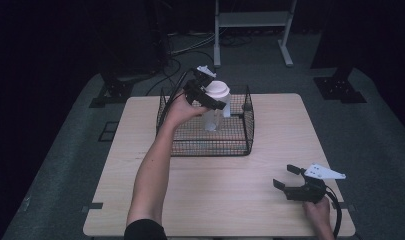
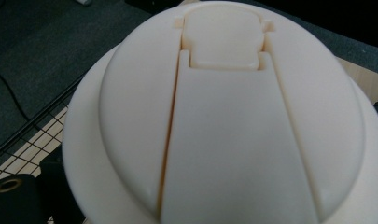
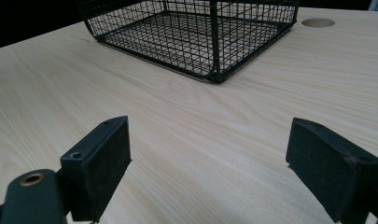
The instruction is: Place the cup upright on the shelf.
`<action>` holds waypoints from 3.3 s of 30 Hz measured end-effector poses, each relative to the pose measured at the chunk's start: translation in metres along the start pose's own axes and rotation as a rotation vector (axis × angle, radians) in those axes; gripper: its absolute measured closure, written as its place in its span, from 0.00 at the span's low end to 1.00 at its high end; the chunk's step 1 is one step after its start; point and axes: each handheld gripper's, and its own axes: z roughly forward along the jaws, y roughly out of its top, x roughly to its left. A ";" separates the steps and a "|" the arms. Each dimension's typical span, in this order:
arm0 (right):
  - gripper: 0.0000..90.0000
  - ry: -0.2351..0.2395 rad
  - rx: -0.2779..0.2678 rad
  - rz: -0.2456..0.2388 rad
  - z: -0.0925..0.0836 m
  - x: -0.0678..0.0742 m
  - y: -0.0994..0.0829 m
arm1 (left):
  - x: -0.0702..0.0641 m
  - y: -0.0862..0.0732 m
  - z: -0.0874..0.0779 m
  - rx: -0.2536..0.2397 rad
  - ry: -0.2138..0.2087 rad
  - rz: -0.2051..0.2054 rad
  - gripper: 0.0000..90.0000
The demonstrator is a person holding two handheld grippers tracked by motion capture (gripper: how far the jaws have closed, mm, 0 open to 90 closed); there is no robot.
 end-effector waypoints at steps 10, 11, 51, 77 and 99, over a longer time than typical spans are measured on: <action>0.14 0.001 -0.009 -0.004 -0.001 -0.001 0.000 | 0.007 -0.010 0.013 0.011 0.013 -0.026 0.06; 0.14 0.002 -0.011 -0.001 -0.001 -0.001 0.000 | 0.008 -0.012 0.014 0.014 0.011 -0.023 0.06; 0.14 0.014 -0.016 -0.007 -0.002 0.001 -0.001 | 0.004 -0.044 0.048 0.072 0.026 -0.017 0.06; 0.14 0.005 -0.007 -0.015 -0.001 0.001 -0.001 | -0.001 -0.058 0.034 0.037 0.019 -0.008 0.01; 0.14 0.004 0.000 -0.017 0.000 0.002 -0.001 | 0.000 -0.059 0.019 0.013 0.068 -0.002 0.00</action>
